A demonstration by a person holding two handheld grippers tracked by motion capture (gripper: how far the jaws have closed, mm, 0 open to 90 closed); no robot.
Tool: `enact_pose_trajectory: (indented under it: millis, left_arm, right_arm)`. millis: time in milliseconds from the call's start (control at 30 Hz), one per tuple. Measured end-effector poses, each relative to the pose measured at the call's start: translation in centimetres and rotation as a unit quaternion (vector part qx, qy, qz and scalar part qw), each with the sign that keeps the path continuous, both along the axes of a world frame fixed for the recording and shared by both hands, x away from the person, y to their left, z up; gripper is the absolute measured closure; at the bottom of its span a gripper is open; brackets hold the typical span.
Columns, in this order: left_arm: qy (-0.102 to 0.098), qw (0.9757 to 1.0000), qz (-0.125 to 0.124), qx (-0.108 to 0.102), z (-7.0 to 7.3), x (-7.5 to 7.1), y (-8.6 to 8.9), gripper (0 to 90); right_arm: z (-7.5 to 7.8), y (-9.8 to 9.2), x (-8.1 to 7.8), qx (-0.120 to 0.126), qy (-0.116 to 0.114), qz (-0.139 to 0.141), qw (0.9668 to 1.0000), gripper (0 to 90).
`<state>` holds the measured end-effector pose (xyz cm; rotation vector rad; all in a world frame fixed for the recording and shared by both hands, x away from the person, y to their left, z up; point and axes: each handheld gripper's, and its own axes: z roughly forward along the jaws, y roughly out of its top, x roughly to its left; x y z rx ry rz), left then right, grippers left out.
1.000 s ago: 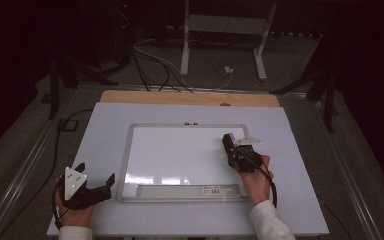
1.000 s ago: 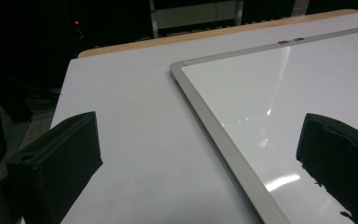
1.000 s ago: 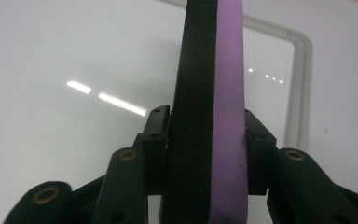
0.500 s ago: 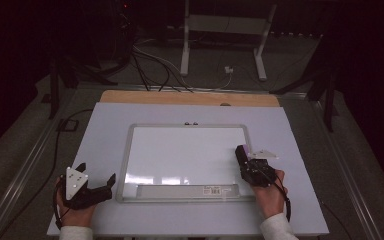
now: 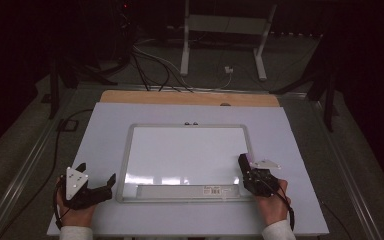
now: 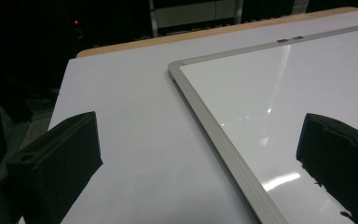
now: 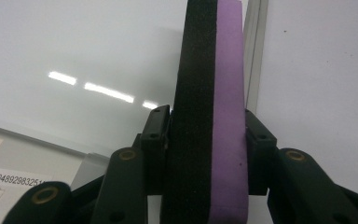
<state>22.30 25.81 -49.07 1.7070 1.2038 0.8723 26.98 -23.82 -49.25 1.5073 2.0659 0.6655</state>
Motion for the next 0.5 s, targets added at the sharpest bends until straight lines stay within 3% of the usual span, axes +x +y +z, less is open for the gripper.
enact_pose_trajectory:
  millis: [500]
  left_arm:
    - [0.0,1.0,0.0,0.001,0.0,0.0,-0.1,0.6]
  right_arm:
    - [0.2,0.1,-1.8,0.018,0.011,0.021,0.9996,55.5]
